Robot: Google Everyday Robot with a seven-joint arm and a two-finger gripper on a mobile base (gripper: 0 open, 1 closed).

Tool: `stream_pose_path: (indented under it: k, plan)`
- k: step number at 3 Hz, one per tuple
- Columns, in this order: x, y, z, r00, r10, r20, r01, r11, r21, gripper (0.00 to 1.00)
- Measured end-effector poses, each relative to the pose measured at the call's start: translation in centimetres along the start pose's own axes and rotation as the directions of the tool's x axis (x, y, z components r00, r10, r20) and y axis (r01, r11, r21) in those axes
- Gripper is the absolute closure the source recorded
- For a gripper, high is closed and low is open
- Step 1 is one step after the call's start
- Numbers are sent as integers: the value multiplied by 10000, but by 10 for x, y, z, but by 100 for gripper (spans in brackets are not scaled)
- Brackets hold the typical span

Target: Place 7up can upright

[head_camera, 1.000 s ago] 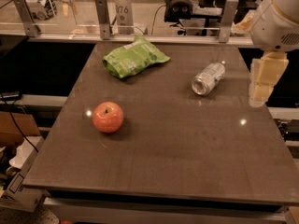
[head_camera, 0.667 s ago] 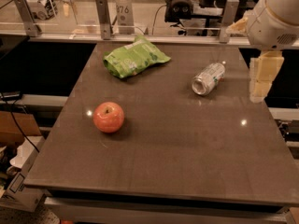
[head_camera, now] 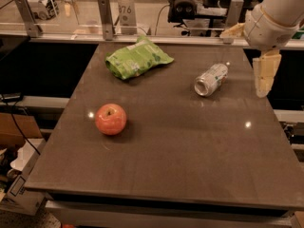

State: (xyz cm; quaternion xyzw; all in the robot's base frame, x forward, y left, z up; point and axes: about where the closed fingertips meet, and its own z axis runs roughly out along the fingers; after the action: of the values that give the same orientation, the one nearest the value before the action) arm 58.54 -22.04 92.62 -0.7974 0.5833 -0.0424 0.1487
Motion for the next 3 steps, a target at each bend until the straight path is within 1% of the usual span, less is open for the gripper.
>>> stream_pose_path:
  k: [1, 2, 3]
  plan:
    - [8, -17, 18, 9938, -906, 641, 922, 9955, -210, 0]
    - [7, -34, 40, 9744, -1961, 1096, 2013, 9788, -385, 0]
    - [6, -46, 61, 9554, -2739, 1106, 2805, 9586, -498, 0]
